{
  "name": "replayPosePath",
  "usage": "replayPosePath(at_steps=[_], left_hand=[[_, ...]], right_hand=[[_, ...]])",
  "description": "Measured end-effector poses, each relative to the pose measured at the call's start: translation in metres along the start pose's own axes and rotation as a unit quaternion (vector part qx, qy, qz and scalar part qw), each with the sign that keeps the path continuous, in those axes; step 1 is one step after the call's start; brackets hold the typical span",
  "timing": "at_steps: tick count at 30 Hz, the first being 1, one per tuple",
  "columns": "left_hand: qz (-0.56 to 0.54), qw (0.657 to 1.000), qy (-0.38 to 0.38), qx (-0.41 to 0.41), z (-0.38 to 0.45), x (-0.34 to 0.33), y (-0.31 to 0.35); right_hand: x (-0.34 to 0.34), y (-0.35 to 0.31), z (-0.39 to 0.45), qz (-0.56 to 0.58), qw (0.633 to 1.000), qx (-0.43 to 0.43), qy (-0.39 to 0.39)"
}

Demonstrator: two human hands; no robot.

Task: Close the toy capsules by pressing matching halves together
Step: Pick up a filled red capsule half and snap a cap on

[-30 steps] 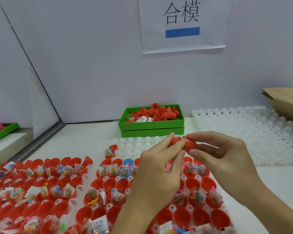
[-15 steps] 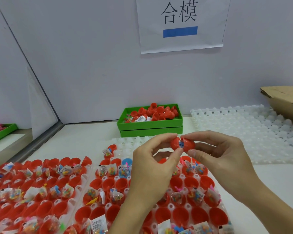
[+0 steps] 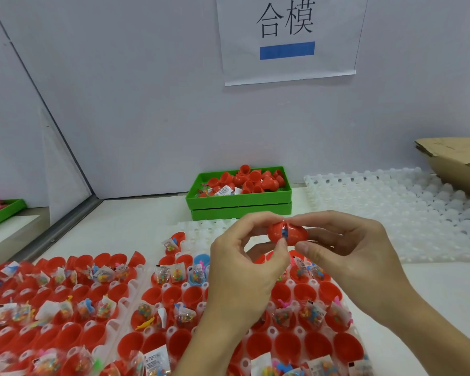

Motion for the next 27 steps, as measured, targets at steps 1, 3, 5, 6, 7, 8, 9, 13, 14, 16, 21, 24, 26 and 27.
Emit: replayPosePath(at_steps=[1,3,5,6,7,8,9,13,14,16,21,24,26,27], left_hand=[[0.000,1.000,0.002,-0.002,0.000,0.000,0.000],[-0.006,1.000,0.003,0.004,-0.001,0.000,0.001],[-0.010,1.000,0.003,0.011,0.000,0.001,0.002],[-0.008,1.000,0.003,0.013,0.000,0.001,0.003],[-0.008,1.000,-0.002,0.014,0.001,0.002,0.004],[-0.010,1.000,-0.013,0.014,0.001,0.002,0.006],[-0.012,0.999,-0.027,0.014,0.001,0.003,0.008],[-0.016,0.999,-0.032,0.023,0.002,0.005,0.011],[-0.013,0.999,-0.022,0.026,0.003,0.005,0.010],[0.004,1.000,-0.007,0.026,0.003,0.005,0.010],[0.025,0.999,0.003,0.025,0.003,0.005,0.009],[0.030,0.999,0.004,0.021,0.003,0.005,0.008],[0.032,0.999,0.002,0.016,0.002,0.004,0.008],[0.038,0.999,0.002,0.014,0.002,0.004,0.008]], right_hand=[[0.000,-0.001,0.000,0.006,1.000,0.003,-0.004],[0.000,-0.002,0.000,0.016,1.000,0.008,-0.006],[0.000,-0.003,0.001,0.008,1.000,0.009,0.000],[0.000,-0.002,0.002,0.005,1.000,0.008,0.007],[0.001,0.000,0.002,0.000,1.000,0.005,0.016],[0.002,0.000,0.003,-0.003,1.000,0.002,0.026],[0.002,0.000,0.003,-0.004,0.999,0.002,0.034],[0.004,-0.001,0.003,0.005,0.999,-0.001,0.040],[0.003,-0.001,0.003,0.006,0.999,-0.004,0.036],[0.002,-0.001,0.002,0.009,1.000,-0.006,0.026],[0.003,-0.002,0.002,0.016,0.999,-0.008,0.030],[0.003,-0.002,0.003,0.029,0.999,-0.010,0.039],[0.001,-0.003,0.002,0.024,0.999,-0.007,0.040],[0.001,-0.003,0.002,0.023,0.999,-0.005,0.040]])
Point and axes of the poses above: each hand's wrist, its own z-axis towards the middle knuckle, its own x-axis out of the back of the hand, y = z × x, the point moved 2 cm from there along z, towards the middle knuckle
